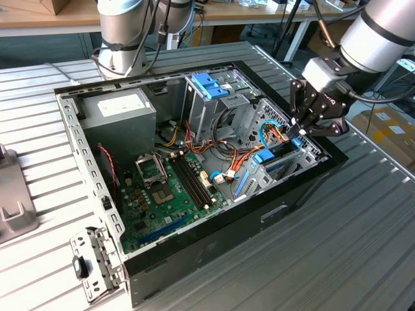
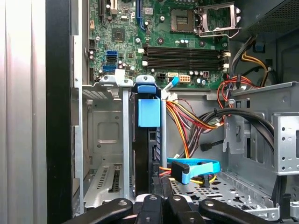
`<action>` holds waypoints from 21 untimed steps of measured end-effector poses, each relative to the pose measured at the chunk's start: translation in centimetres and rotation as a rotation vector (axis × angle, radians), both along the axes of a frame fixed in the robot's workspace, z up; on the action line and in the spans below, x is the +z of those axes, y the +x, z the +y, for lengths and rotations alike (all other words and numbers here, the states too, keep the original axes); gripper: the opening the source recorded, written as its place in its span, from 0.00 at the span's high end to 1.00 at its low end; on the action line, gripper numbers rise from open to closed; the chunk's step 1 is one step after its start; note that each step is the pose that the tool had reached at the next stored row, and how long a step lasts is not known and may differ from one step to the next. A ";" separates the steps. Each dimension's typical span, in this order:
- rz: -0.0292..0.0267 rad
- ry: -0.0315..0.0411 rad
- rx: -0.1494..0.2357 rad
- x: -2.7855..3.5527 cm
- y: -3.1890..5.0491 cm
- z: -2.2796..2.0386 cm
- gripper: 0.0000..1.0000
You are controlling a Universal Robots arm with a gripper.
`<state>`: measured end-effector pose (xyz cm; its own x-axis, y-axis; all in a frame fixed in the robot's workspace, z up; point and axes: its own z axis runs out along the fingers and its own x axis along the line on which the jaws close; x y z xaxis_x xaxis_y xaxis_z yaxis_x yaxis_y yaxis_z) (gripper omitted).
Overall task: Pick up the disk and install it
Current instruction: 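Insert the first disk wire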
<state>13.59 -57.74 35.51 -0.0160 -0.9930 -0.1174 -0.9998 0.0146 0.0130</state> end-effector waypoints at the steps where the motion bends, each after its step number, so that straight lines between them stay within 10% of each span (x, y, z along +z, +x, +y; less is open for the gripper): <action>1: 0.0001 0.0001 0.000 0.01 0.10 0.00 0.89; 21: 0.0003 0.0016 0.000 0.81 1.58 0.00 0.89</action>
<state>15.16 -57.74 36.32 -0.0161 -0.9928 -0.1190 -0.9998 0.0146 0.0134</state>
